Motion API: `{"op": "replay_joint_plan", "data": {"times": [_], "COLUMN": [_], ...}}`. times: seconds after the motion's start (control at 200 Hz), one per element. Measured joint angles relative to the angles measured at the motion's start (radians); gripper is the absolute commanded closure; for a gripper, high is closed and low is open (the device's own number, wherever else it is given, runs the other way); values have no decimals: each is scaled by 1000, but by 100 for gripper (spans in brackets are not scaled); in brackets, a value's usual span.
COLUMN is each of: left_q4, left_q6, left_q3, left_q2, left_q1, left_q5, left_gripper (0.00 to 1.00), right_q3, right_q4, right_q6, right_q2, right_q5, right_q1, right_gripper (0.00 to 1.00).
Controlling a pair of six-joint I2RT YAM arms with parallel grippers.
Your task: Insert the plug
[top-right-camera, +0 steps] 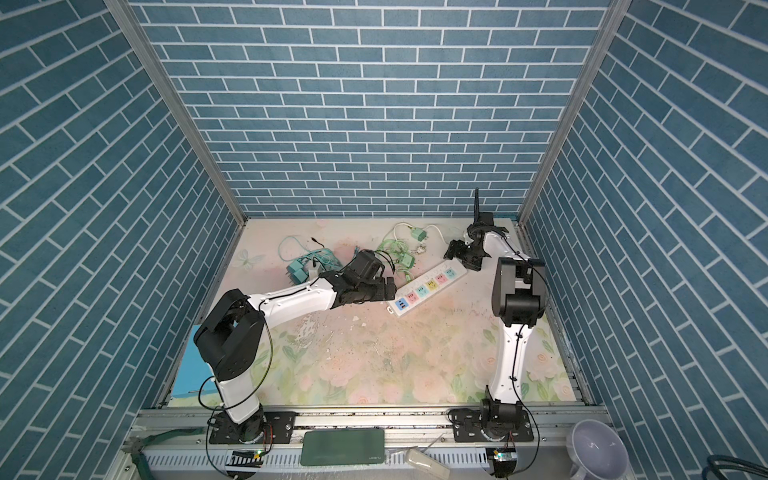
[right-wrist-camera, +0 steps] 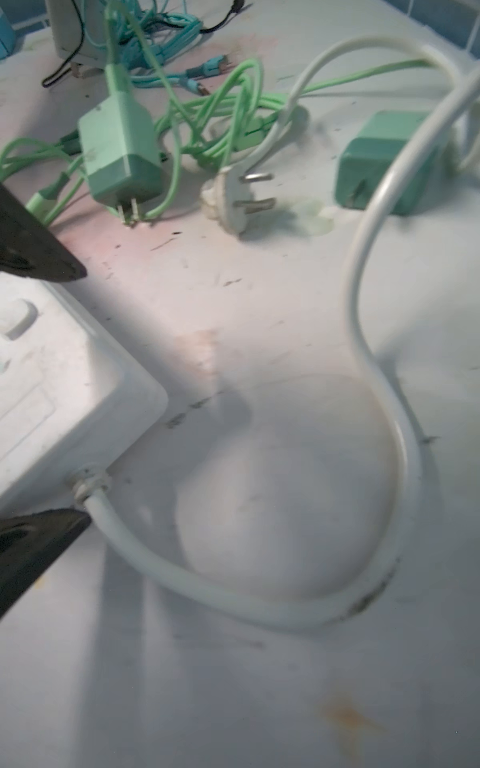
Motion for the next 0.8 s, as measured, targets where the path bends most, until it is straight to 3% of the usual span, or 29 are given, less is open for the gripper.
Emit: {"op": "replay_joint_plan", "data": {"times": [0.34, 0.525, 0.8], "left_q4": [-38, -10, 43], "left_q6": [-24, -21, -13], "left_q3": [-132, -200, -243], "left_q2": [-79, -120, -97], "left_q1": [59, 98, 145], "left_q5": [-50, -60, -67], "left_gripper": [3, 3, 4], "right_q3": [-317, -401, -441], "right_q4": [-31, -2, 46], "right_q6": [5, 50, 116], "right_q2": [-215, -271, -295], "right_q5": [23, 26, 19], "right_q1": [167, 270, 297], "right_gripper": [16, 16, 16]}}
